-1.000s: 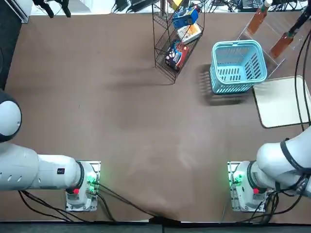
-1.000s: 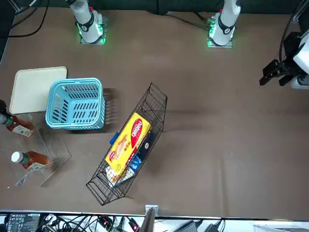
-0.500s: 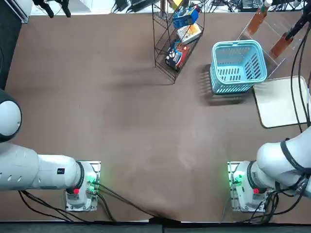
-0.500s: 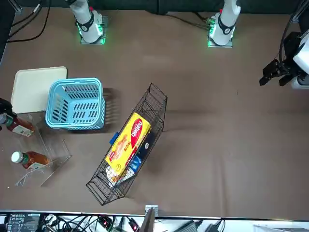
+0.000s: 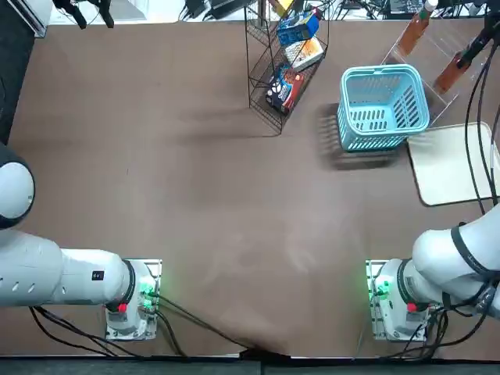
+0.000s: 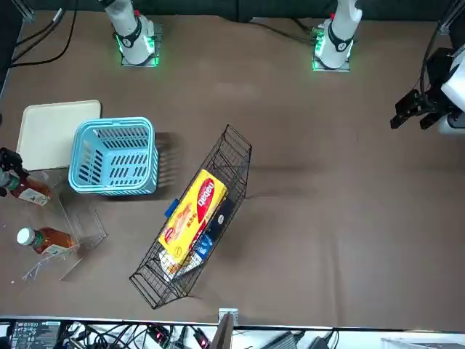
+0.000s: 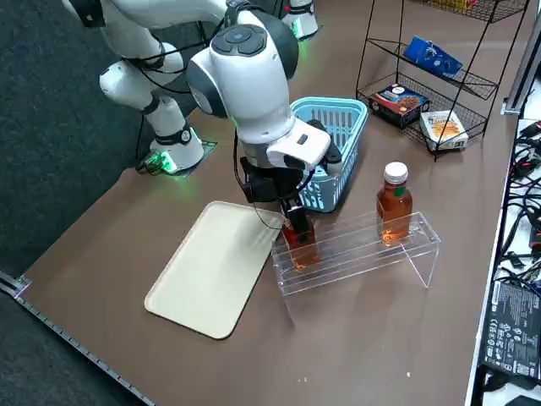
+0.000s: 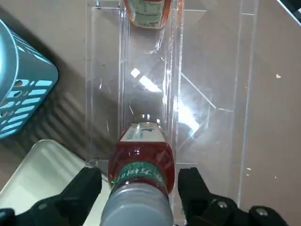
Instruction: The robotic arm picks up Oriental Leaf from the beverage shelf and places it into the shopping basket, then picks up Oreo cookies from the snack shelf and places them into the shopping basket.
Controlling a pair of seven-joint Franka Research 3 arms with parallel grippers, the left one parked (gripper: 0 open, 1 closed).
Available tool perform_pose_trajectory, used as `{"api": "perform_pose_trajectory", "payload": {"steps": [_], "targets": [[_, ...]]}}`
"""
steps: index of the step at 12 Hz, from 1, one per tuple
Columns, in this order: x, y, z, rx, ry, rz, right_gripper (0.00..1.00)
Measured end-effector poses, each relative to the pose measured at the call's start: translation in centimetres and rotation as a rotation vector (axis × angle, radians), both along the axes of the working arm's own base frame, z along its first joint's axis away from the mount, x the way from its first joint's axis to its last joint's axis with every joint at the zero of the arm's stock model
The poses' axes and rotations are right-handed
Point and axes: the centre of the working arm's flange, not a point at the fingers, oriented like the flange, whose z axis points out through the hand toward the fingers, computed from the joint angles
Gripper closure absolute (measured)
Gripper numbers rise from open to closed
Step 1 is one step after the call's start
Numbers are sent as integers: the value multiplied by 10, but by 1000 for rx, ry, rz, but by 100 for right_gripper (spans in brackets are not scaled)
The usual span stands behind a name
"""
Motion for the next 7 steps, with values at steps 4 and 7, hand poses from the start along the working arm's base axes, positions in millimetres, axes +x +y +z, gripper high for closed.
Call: {"api": "perform_pose_trajectory", "payload": {"steps": [4,7], "targets": [[0,0,1,4,-6,-6,1],[0,0,3,4,-9,-7,11]]}}
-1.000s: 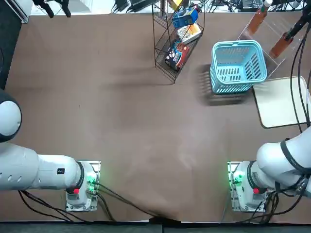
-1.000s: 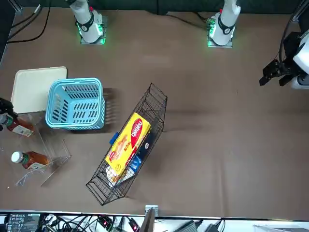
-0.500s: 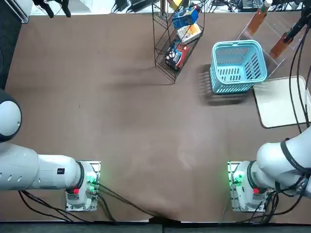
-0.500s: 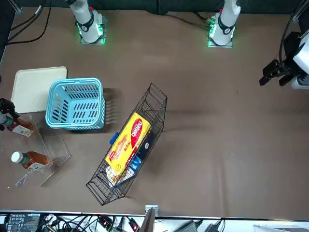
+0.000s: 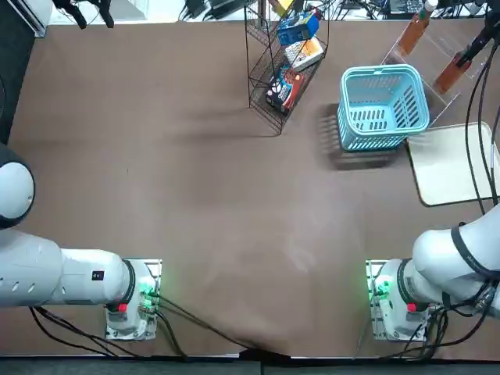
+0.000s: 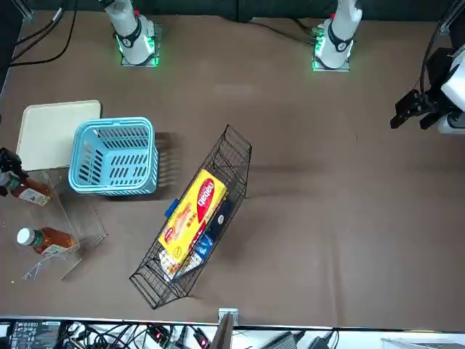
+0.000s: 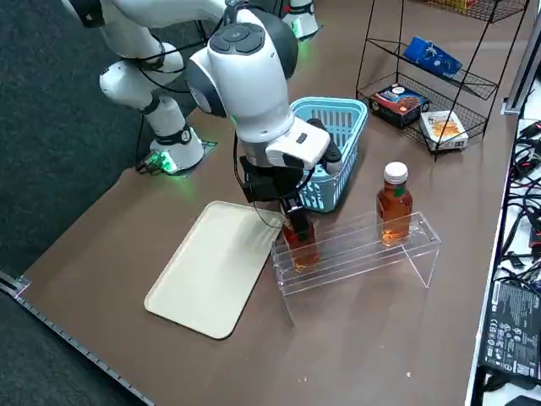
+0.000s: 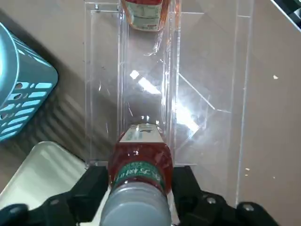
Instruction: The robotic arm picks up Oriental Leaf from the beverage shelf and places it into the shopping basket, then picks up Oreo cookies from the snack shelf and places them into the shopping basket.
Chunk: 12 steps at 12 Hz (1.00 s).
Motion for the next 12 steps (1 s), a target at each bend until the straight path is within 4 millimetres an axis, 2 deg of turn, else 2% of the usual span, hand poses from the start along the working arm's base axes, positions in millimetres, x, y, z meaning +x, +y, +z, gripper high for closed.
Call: {"api": "perform_pose_trajectory", "payload": {"steps": [1,2,3,4,9,12], "targets": [[0,0,1,0,-1,-1,17],[0,0,1,0,-1,-1,17],[0,0,2,-1,-2,-1,26],[-2,2,10,2,-4,-1,42],[-2,2,12,0,-8,0,43],[-4,6,31,-4,-21,4,43]]}}
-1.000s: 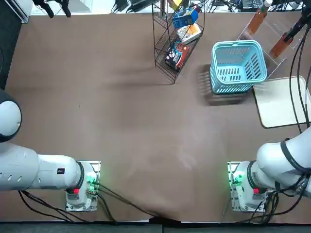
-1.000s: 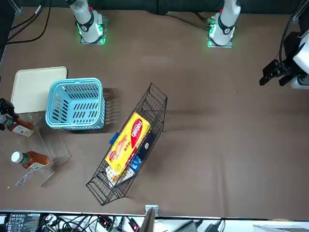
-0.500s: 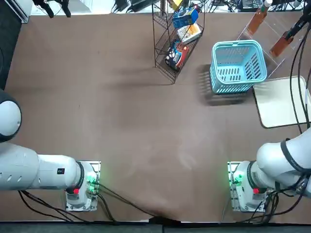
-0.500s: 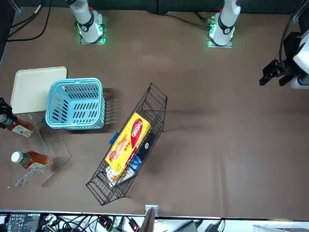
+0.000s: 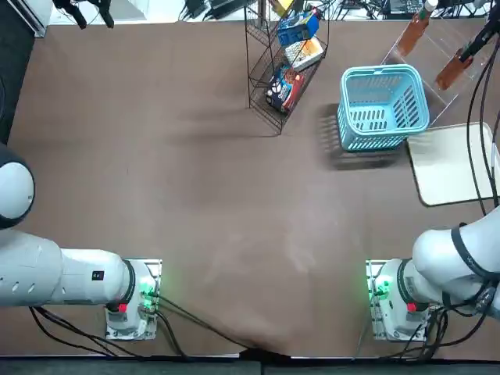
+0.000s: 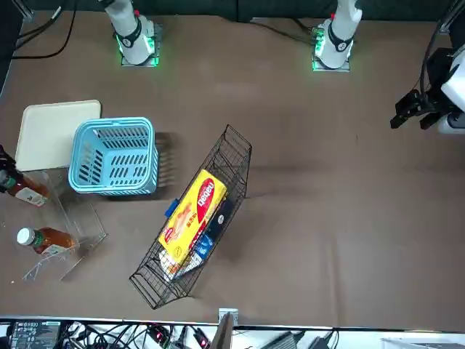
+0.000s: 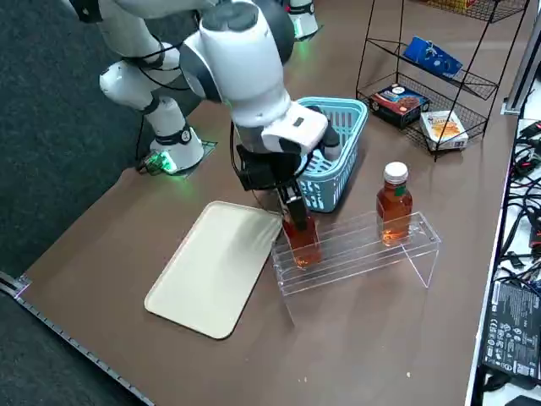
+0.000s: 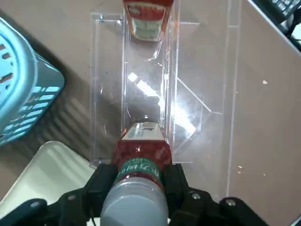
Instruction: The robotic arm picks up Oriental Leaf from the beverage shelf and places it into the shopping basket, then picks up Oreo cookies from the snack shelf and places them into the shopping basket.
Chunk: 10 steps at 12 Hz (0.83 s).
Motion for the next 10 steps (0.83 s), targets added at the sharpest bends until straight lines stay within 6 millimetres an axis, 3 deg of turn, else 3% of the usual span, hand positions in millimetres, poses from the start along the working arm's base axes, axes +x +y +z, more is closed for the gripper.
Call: {"api": "perform_pose_trajectory", "payload": {"steps": [7,9,10], "targets": [[-27,16,108,6,10,-52,43],[-37,29,130,20,32,-123,43],[-47,52,148,36,67,-207,43]]}}
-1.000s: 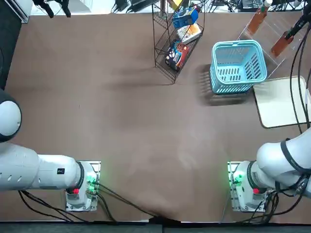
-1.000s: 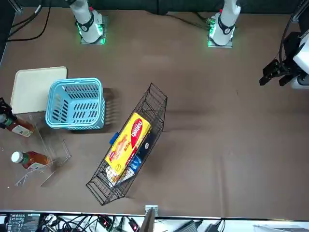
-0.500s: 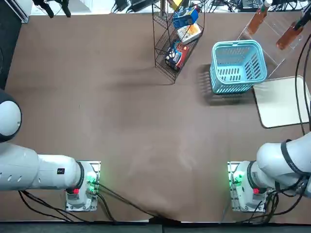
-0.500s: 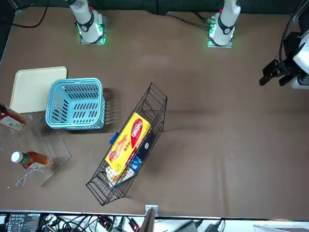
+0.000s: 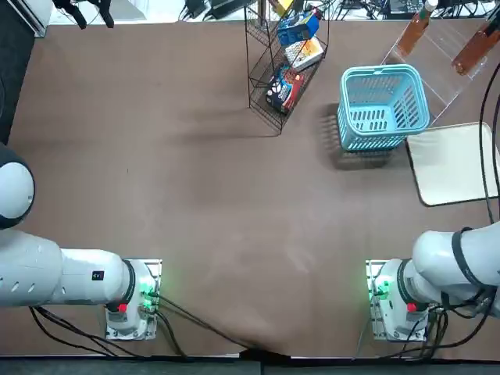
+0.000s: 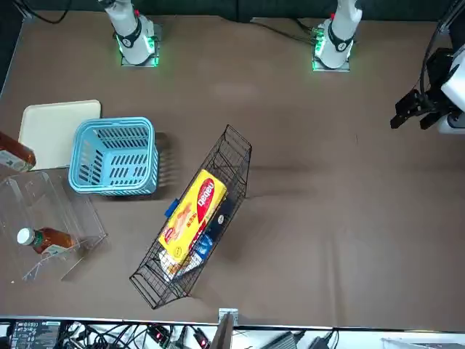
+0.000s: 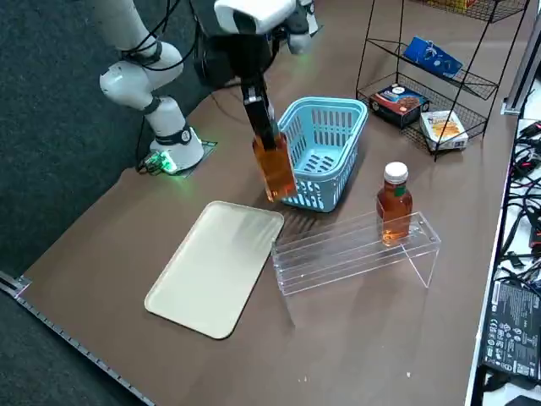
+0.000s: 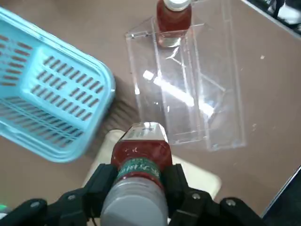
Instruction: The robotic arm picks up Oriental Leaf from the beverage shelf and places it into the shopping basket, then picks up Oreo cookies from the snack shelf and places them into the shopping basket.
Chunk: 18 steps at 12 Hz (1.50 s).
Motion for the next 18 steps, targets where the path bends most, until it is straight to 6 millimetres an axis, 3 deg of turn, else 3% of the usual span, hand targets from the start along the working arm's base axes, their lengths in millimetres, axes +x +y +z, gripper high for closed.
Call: {"api": "perform_pose_trajectory", "payload": {"steps": [4,9,11,15,17,18], "targets": [[-14,59,25,5,34,-155,43],[-41,150,33,-7,47,-304,43],[-48,170,24,-10,50,-344,43],[-46,190,-8,-12,45,-400,43],[-44,194,-28,-11,33,-403,43],[-43,194,-52,-8,15,-404,43]]}}
